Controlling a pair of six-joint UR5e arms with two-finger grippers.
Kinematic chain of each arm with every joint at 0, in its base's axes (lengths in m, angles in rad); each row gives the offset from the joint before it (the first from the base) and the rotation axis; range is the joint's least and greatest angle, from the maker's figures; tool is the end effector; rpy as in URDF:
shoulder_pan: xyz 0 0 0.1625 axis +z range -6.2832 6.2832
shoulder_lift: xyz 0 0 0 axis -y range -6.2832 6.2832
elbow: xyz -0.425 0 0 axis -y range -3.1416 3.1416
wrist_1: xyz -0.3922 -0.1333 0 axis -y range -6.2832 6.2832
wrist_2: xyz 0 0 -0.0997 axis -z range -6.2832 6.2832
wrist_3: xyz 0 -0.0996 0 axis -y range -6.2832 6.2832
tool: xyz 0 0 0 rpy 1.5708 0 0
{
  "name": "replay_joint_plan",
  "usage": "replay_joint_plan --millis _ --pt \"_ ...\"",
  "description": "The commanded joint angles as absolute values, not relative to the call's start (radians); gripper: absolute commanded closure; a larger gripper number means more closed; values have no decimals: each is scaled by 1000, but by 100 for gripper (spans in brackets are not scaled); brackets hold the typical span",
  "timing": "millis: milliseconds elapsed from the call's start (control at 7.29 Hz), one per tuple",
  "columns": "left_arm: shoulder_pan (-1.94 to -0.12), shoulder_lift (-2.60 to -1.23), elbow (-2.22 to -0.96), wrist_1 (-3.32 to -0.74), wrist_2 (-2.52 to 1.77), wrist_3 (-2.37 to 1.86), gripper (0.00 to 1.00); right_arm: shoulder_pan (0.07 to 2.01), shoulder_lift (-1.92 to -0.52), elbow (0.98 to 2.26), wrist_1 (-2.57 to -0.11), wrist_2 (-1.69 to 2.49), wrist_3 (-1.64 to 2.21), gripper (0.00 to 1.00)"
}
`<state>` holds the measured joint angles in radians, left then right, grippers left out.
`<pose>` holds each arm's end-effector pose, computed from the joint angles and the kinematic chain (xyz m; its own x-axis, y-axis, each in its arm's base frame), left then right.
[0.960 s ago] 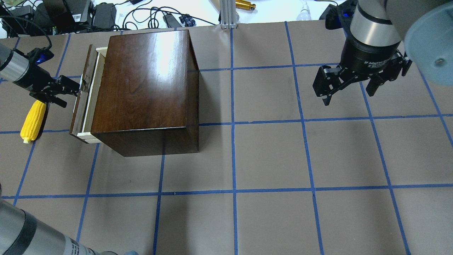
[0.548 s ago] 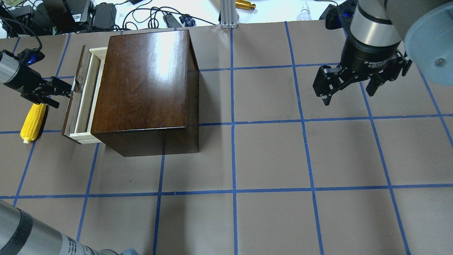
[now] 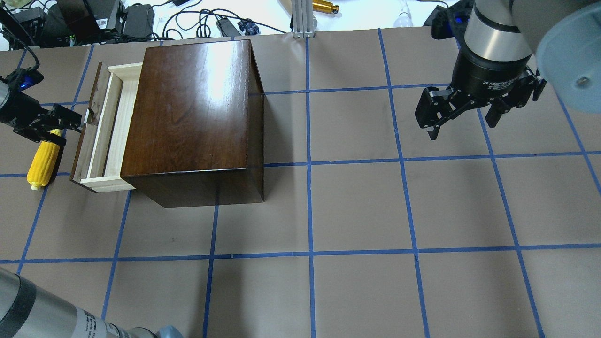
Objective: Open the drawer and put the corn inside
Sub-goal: 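Pull the drawer outward from the cabinet with the left gripper, then release the handle and move the left gripper toward the corn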
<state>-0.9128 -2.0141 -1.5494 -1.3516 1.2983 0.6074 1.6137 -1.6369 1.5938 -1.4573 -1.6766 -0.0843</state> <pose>0.2515 -0.5872 0.2718 -0.9404 -0.0765 0.3314 -0.0759 0.9970 0.0149 0.1422 -0.4506 0.4977 -0.9860 -0.1338 0.0990 -0.1263 0.9889 0.0790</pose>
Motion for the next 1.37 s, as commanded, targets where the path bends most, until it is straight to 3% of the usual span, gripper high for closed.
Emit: replay_joint_plan --millis 0,548,823,1234 --pt "-900 -2014 -1549 -1353 1298 607 0 1614 -1638 1594 -1457 -1677 -84 0" --pt "-903 -1981 -1548 -1355 1299 603 0 1614 -1637 1594 -1457 -1677 -84 0" --pt "-914 -1962 -1479 -1371 1401 603 0 1614 -1638 1594 -1457 -1677 -84 0" --pt "-907 -2015 -1442 -1307 1500 710 0 1614 -1638 1594 -1457 -1677 -84 0"
